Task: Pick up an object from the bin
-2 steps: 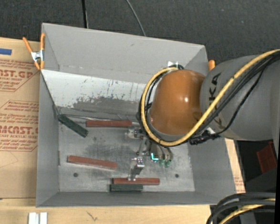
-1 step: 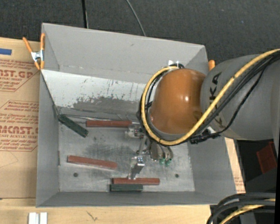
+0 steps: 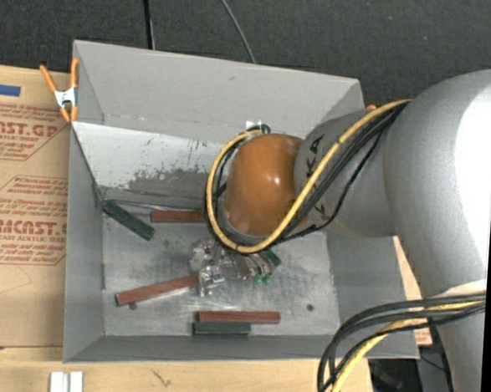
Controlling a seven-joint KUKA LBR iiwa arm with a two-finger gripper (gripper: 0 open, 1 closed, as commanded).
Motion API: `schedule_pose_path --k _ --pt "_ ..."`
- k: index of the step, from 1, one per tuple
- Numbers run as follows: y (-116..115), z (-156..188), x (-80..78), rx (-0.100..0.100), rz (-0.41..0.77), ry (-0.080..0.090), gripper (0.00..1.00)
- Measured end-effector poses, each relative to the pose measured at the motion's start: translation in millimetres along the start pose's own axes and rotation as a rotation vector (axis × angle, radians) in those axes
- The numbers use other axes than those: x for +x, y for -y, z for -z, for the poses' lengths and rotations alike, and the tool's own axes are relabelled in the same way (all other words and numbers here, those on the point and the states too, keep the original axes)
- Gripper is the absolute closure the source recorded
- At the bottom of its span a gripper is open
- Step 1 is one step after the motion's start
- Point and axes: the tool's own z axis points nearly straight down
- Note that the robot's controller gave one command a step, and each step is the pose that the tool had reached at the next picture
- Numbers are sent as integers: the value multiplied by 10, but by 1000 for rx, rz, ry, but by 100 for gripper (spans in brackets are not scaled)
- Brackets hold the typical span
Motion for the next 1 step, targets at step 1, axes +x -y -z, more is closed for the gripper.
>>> schedule_pose_path --k 1 --pt "-1 1 -8 -1 0 4 100"
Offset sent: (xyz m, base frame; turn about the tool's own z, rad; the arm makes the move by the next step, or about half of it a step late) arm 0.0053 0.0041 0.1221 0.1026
